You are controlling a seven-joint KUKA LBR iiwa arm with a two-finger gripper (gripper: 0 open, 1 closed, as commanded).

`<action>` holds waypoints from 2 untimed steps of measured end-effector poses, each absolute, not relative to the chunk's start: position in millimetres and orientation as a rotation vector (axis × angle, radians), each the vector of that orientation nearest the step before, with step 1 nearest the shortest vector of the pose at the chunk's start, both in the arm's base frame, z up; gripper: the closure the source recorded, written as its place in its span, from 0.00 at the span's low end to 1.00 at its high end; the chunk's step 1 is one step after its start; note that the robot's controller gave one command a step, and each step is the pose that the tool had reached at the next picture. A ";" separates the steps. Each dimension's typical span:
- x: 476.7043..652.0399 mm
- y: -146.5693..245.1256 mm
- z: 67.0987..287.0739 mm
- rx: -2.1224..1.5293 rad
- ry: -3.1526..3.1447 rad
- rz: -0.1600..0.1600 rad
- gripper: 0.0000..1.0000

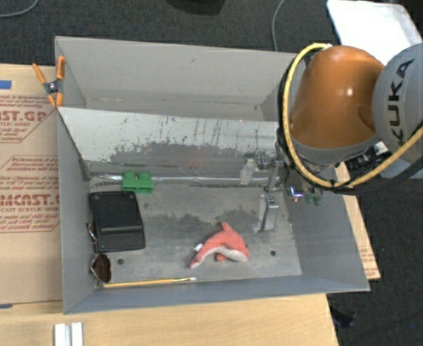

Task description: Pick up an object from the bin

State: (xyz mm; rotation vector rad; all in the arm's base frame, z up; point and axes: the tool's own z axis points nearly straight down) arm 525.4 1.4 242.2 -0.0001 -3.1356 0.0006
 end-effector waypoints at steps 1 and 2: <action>526.6 1.4 246.9 0.000 -3.144 0.001 0.00; 522.4 5.5 229.4 0.098 -3.150 0.002 0.00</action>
Offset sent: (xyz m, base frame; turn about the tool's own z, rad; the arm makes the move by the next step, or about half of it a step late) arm -0.0259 0.0202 -0.0895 -0.2872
